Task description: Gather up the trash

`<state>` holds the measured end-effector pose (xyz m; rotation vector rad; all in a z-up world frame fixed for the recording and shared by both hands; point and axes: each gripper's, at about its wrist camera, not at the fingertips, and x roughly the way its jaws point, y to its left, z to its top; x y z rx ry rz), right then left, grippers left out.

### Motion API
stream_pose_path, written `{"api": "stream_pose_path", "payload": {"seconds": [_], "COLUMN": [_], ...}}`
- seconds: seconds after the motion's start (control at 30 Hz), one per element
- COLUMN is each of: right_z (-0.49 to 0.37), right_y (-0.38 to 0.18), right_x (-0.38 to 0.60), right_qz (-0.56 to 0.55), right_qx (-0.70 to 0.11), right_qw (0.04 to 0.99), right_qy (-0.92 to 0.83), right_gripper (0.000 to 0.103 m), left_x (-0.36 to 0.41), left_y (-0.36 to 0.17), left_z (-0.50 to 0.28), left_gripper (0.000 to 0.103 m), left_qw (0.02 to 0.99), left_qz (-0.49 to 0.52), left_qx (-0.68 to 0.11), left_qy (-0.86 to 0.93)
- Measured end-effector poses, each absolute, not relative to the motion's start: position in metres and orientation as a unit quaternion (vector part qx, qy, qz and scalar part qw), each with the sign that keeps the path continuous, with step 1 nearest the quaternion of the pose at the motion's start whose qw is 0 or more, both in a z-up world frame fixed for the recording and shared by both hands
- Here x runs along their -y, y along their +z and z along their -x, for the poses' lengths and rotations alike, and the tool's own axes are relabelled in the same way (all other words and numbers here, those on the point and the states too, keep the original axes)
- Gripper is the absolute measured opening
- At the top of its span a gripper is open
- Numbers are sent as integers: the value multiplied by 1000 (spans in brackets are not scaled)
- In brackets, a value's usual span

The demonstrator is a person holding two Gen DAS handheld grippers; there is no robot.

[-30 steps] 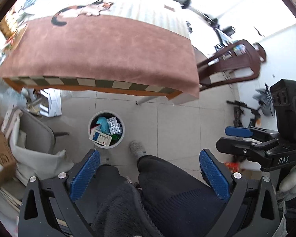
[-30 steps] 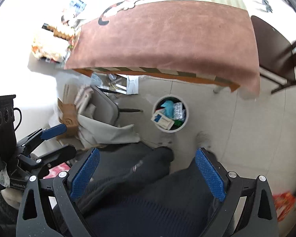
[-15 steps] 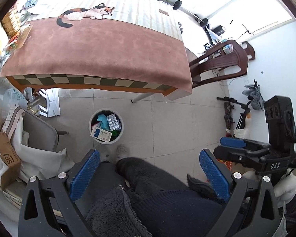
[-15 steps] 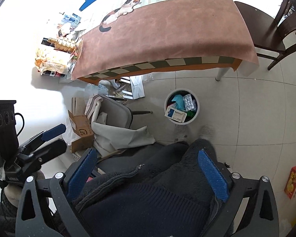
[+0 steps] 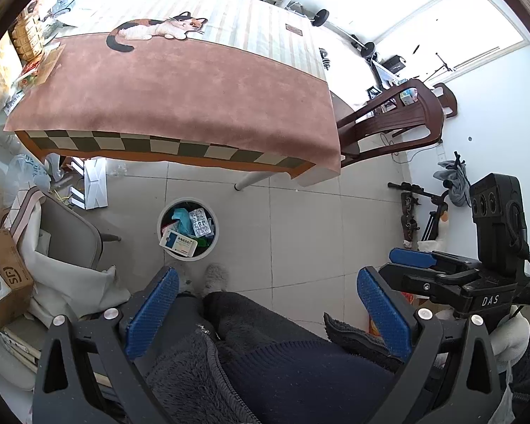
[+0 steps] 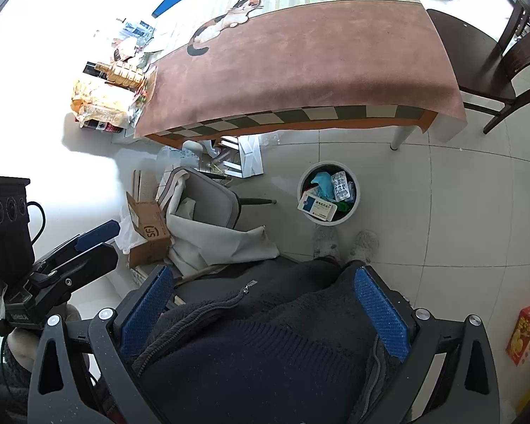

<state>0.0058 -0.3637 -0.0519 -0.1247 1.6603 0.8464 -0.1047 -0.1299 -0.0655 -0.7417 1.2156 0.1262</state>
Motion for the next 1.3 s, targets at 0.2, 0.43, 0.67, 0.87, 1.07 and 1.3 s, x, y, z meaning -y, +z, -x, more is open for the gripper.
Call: {"api": "stream_pose_path", "payload": {"seconds": [0.2, 0.43, 0.67, 0.87, 1.07, 1.3], "right_z": [-7, -6, 2, 3, 8, 8], "right_y": [-52, -50, -47, -44, -38, -37], "right_x": [366, 368, 369, 372, 374, 375], "right_qz": [51, 51, 45, 42, 39, 39], "right_qx": [-715, -716, -718, -718, -715, -715], "right_qw": [593, 591, 590, 592, 596, 595], "right_qy": [366, 369, 366, 364, 364, 364], "right_gripper": [103, 103, 103, 103, 103, 103], "left_x": [133, 134, 136, 139, 140, 141], "left_y": [-64, -62, -63, -61, -60, -59], "left_z": [104, 104, 102, 103, 105, 106], "left_gripper": [103, 103, 103, 103, 103, 103], "left_qw": [756, 756, 755, 758, 760, 761], "left_qz": [337, 338, 335, 330, 330, 331], "left_qx": [-558, -558, -561, -561, -559, -557], "left_qy": [60, 60, 53, 47, 42, 39]}}
